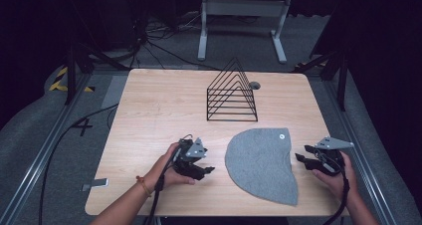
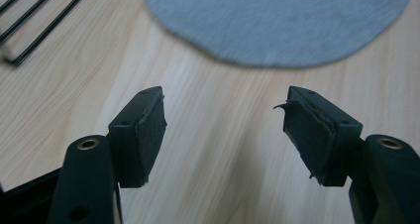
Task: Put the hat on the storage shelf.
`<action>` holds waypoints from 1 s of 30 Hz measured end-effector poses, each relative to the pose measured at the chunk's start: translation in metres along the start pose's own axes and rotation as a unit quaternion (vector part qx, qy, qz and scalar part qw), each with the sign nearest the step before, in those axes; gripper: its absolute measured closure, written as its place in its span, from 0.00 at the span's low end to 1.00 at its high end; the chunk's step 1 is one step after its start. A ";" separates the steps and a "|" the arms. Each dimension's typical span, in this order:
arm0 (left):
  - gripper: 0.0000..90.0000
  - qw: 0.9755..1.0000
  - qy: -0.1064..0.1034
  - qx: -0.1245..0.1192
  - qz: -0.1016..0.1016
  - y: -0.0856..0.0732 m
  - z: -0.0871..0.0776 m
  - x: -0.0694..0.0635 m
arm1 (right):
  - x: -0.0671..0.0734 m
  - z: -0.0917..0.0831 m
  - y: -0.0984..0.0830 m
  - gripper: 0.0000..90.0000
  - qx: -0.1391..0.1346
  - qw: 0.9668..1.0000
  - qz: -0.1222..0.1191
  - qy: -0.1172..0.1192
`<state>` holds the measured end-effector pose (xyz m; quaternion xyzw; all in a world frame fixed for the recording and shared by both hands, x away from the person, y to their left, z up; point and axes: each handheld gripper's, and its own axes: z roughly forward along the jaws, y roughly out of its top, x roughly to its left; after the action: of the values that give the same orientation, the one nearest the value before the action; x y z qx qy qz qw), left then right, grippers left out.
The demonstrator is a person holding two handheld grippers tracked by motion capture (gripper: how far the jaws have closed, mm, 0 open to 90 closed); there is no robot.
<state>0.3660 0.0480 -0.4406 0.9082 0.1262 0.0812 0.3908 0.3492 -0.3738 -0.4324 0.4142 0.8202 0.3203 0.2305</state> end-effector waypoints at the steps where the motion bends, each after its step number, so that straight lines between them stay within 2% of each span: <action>1: 0.37 1.000 -0.006 -0.003 0.003 0.005 0.006 -0.004 | 0.002 0.002 0.003 0.55 0.002 1.000 -0.007 0.001; 2: 0.38 1.000 -0.013 0.001 0.015 0.011 0.011 -0.008 | 0.004 0.005 0.007 0.55 0.004 1.000 -0.011 0.005; 5: 0.49 0.999 -0.035 0.006 0.021 0.025 0.027 -0.021 | 0.006 0.015 0.017 0.56 0.011 1.000 -0.019 0.007; 7: 0.52 0.998 -0.053 0.001 0.024 0.032 0.036 -0.028 | 0.006 0.021 0.023 0.59 0.012 1.000 -0.022 0.006; 9: 0.54 0.998 -0.056 0.004 0.038 0.039 0.047 -0.034 | 0.004 0.025 0.026 0.62 0.014 1.000 -0.022 0.009; 11: 0.56 0.997 -0.066 -0.007 0.036 0.045 0.059 -0.037 | 0.003 0.030 0.028 0.67 0.018 0.999 -0.026 0.008; 13: 0.57 0.998 -0.060 -0.002 0.036 0.048 0.068 -0.039 | 0.001 0.034 0.028 0.70 0.017 1.000 -0.025 0.009; 14: 0.57 0.998 -0.063 0.000 0.025 0.049 0.074 -0.041 | 0.001 0.035 0.028 0.74 0.015 1.000 -0.023 0.011; 15: 0.58 0.998 -0.058 0.001 0.032 0.050 0.080 -0.041 | 0.001 0.037 0.027 0.77 0.015 1.000 -0.024 0.014; 16: 0.58 0.998 -0.054 0.013 0.031 0.051 0.085 -0.042 | 0.001 0.039 0.026 0.80 0.016 0.999 -0.025 0.010; 17: 0.58 0.998 -0.052 0.013 0.027 0.050 0.089 -0.042 | 0.002 0.042 0.025 0.82 0.021 0.999 -0.028 0.008; 18: 0.58 0.998 -0.060 0.000 0.012 0.049 0.091 -0.041 | 0.003 0.044 0.025 0.83 0.023 0.999 -0.033 0.011; 19: 0.58 0.998 -0.063 -0.003 0.008 0.048 0.091 -0.040 | 0.004 0.046 0.024 0.84 0.026 0.999 -0.038 0.013; 21: 0.59 0.998 -0.060 0.004 0.018 0.049 0.090 -0.039 | 0.007 0.049 0.024 0.85 0.032 0.998 -0.049 0.015; 24: 0.59 0.998 -0.054 0.016 0.021 0.047 0.085 -0.036 | 0.008 0.050 0.024 0.86 0.031 0.998 -0.052 0.024; 27: 0.59 0.999 -0.037 0.025 0.016 0.040 0.076 -0.027 | 0.010 0.049 0.025 0.86 0.039 0.997 -0.057 0.036; 29: 0.59 0.999 -0.029 0.031 0.004 0.035 0.070 -0.019 | 0.015 0.047 0.025 0.86 0.046 0.996 -0.068 0.039; 30: 0.59 0.999 -0.018 0.037 -0.003 0.031 0.065 -0.013 | 0.017 0.047 0.026 0.86 0.048 0.995 -0.073 0.041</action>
<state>0.3751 -0.0215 -0.4630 0.9228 0.1249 0.0584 0.3597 0.3833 -0.3321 -0.4479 0.3498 0.8716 0.2799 0.1992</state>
